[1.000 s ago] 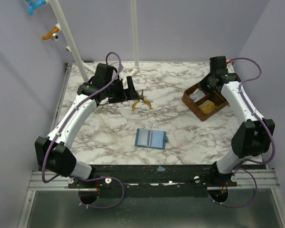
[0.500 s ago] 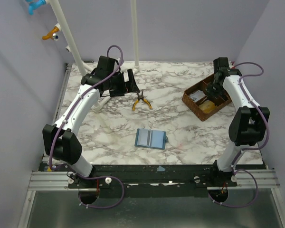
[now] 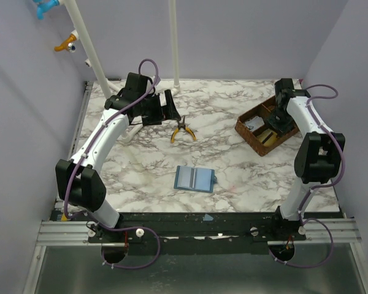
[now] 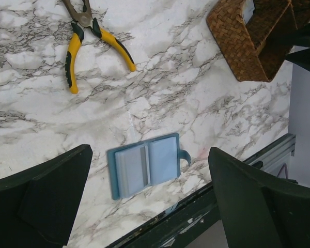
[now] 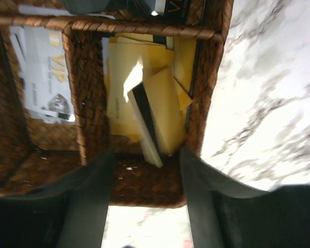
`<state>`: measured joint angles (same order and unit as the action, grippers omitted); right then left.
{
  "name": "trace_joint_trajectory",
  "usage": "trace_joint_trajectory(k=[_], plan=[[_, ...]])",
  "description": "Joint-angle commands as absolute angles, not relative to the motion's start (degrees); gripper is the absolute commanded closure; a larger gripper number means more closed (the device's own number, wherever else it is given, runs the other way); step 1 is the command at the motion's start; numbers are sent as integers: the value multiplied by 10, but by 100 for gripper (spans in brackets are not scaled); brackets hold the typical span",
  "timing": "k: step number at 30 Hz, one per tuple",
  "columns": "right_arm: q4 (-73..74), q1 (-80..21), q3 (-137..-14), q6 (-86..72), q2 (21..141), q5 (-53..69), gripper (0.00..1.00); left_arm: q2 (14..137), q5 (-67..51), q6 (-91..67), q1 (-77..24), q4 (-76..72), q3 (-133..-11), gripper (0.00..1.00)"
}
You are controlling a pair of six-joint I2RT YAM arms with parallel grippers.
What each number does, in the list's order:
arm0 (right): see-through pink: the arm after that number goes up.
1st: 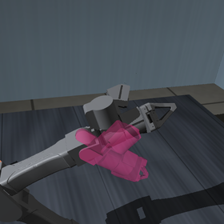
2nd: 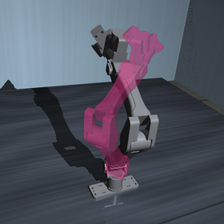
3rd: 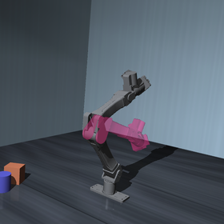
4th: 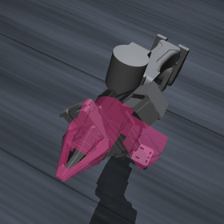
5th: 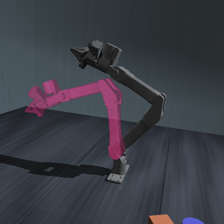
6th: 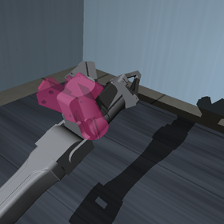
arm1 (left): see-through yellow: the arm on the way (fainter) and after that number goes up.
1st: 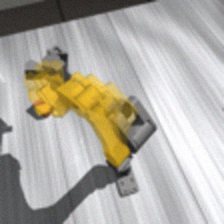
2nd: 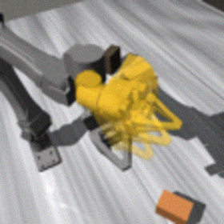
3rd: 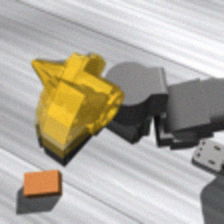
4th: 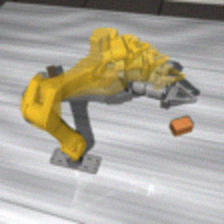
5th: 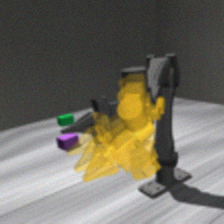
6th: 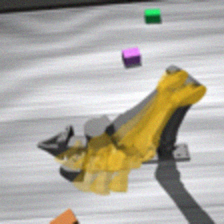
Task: Take the credit cards out of the card holder
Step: Place the credit card in the storage box.
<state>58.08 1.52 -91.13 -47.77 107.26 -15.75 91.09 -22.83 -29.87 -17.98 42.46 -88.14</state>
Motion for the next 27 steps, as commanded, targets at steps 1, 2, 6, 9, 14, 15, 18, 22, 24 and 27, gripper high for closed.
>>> trace_joint_trajectory(k=[1,2,6,9,14,15,18,22,24,27], plan=[[606,20,-936,-469,1078,-171,31,898,-252,-300,-177,412,-856,1],[604,20,-943,-466,1075,-171,26,895,-254,-300,-177,412,-852,1],[612,19,-968,-462,1073,-157,18,881,-260,-298,-177,407,-832,2],[608,18,-967,-459,1060,-142,17,865,-262,-295,-177,405,-811,1],[601,1,-956,-456,1029,-141,13,836,-269,-292,-177,402,-774,2],[602,-17,-955,-456,1025,-145,12,831,-271,-291,-177,402,-767,2],[603,-64,-946,-463,1011,-154,10,802,-272,-285,-178,401,-733,2],[587,-137,-917,-483,981,-153,10,754,-275,-279,-180,394,-679,1],[573,-181,-901,-493,967,-154,9,730,-275,-279,-181,387,-651,1],[549,-255,-867,-510,946,-167,10,698,-271,-281,-181,384,-616,1]])
